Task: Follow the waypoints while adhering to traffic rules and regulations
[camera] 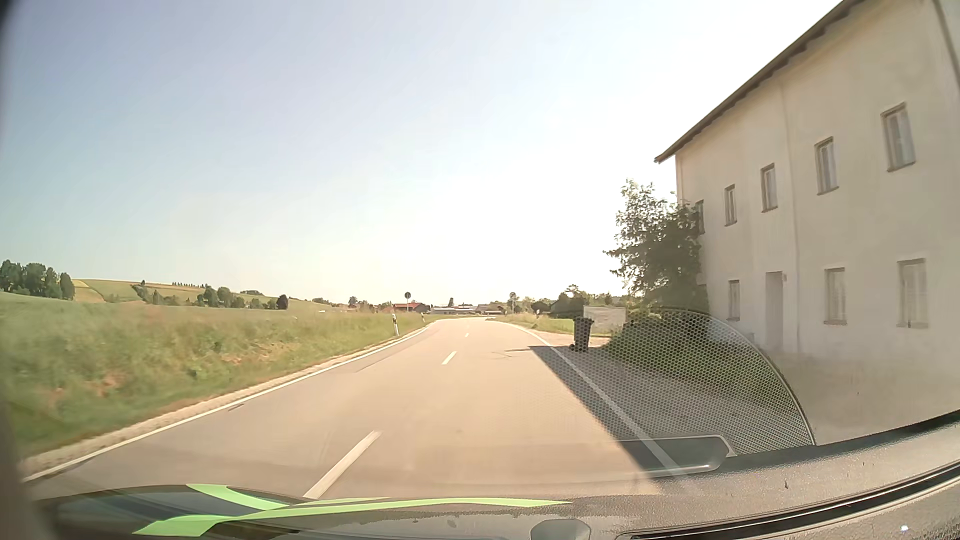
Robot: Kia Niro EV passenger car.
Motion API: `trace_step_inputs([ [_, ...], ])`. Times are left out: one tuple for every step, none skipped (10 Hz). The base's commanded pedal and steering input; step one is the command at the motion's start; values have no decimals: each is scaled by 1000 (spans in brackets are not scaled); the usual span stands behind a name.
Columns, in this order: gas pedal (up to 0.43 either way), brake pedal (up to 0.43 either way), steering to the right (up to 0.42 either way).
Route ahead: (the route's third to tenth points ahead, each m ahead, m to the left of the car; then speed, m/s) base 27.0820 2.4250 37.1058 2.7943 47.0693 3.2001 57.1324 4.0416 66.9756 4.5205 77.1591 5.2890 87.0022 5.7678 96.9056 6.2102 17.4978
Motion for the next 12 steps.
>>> trace_step_inputs([
  [248, 0, -16],
  [248, 0, -12],
  [248, 0, -10],
  [248, 0, -10],
  [240, 0, -10],
  [228, 0, -10],
  [228, 0, -10],
  [228, 0, -10],
  [228, 0, -10],
  [240, 0, -10],
  [240, 0, -10],
  [240, 0, -10],
])
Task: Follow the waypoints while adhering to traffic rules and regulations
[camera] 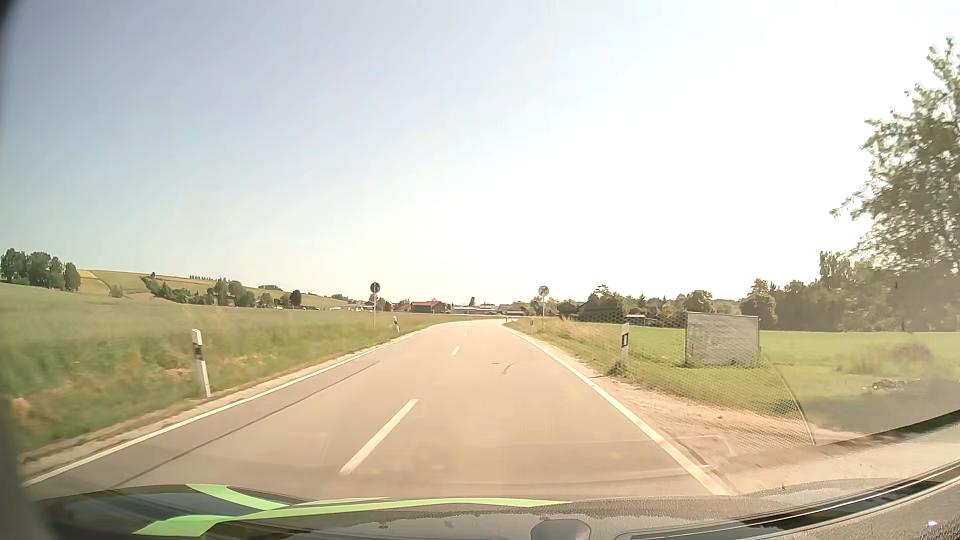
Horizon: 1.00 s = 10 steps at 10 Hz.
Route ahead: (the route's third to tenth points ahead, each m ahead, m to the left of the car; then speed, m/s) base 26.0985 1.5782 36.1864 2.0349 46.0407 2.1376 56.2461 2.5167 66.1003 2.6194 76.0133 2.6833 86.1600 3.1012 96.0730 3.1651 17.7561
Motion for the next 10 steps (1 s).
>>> trace_step_inputs([
  [240, 0, -10],
  [248, 0, -11],
  [248, 0, -11],
  [248, 0, -13],
  [248, 0, -13],
  [240, 0, -14],
  [197, 0, -14],
  [169, 0, -15],
  [169, 0, -16],
  [169, 0, -16],
])
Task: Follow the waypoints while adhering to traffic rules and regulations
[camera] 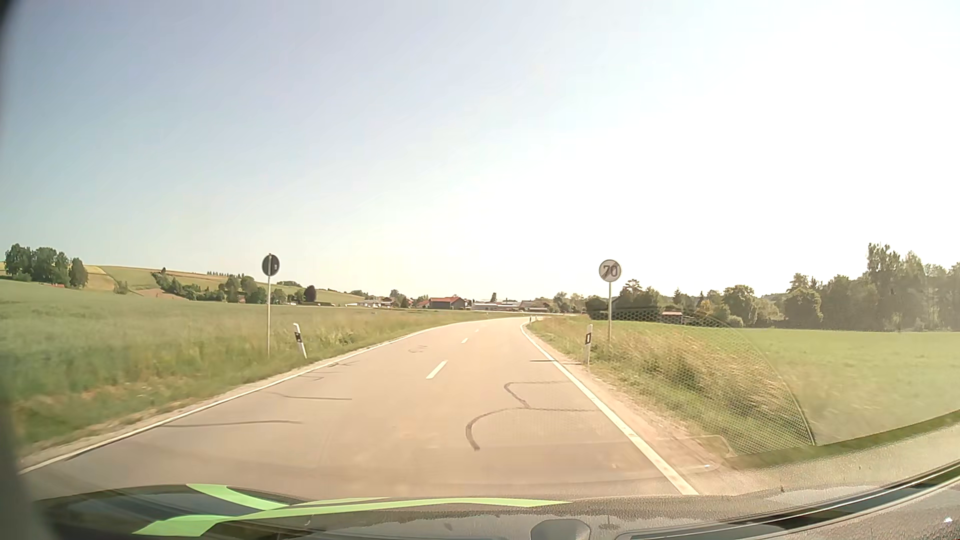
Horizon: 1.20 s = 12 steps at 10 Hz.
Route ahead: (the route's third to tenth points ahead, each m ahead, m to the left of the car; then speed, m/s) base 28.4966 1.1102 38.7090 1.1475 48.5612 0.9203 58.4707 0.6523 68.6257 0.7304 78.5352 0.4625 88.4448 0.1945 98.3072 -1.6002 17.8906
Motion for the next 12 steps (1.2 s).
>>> trace_step_inputs([
  [177, 0, -16],
  [189, 0, -15],
  [209, 0, -13],
  [220, 0, -12],
  [228, 0, -11],
  [228, 0, -11],
  [228, 0, -10],
  [220, 0, -10],
  [197, 0, -9],
  [197, 0, -6],
  [197, 0, -4],
  [189, 0, 0],
])
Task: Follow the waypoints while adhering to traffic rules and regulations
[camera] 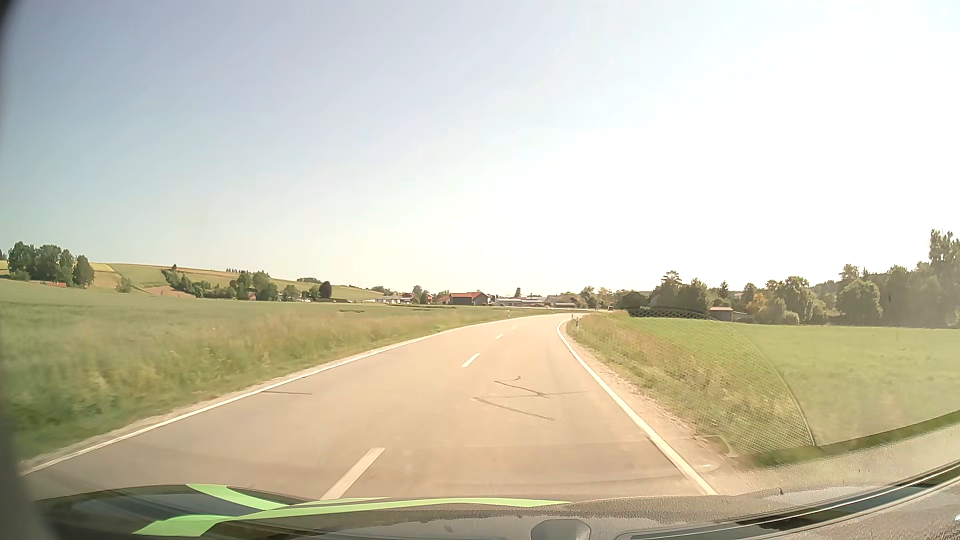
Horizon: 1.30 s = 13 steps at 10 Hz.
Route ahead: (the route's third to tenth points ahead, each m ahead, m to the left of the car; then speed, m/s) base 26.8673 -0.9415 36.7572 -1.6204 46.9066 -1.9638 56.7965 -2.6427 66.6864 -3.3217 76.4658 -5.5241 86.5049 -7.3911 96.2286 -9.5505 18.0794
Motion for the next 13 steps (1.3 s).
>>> trace_step_inputs([
  [177, 0, 3],
  [169, 0, 5],
  [169, 0, 9],
  [177, 0, 13],
  [177, 0, 16],
  [189, 0, 15],
  [189, 0, 14],
  [189, 0, 13],
  [189, 0, 13],
  [177, 0, 13],
  [169, 0, 13],
  [169, 0, 13],
  [169, 0, 12],
])
